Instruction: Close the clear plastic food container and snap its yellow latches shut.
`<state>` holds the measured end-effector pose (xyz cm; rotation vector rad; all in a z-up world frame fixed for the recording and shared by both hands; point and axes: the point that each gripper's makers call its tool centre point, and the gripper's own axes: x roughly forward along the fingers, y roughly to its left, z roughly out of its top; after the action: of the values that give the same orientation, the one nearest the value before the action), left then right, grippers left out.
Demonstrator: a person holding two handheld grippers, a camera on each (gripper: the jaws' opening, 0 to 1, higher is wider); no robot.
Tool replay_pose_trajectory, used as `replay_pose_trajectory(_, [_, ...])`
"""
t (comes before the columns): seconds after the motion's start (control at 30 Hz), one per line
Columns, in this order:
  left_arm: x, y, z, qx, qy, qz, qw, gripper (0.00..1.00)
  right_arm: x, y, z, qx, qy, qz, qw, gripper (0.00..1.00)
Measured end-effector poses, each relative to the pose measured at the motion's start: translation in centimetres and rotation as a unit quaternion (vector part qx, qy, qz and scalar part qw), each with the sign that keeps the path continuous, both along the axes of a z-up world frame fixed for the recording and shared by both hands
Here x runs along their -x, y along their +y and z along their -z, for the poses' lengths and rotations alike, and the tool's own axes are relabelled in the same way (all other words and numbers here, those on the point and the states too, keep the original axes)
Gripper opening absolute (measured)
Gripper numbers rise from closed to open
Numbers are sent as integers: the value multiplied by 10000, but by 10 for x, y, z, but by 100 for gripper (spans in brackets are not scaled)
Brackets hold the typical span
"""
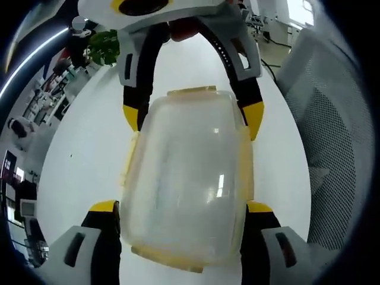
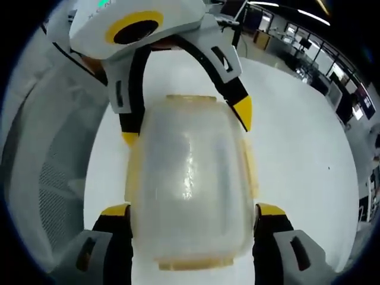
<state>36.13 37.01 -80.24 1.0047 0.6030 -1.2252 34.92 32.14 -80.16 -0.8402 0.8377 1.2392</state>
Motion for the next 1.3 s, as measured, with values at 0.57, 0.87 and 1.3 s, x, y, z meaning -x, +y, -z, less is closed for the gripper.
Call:
replay_pose_trajectory(0.57, [-26,-8,1,83,50,-107,9999,83,-26,-8,1,15,2,-124,9999,85])
replay_pose_trajectory(0.87, [-36,-11,-1,122,56,-133,9998,83,-37,-11,1,43,4,-158,9999,85])
replay_pose_trajectory(1.3, [-55,-15,0,151,55,-147,9998,83,-56,-15,3,87,8,-173,9998,85])
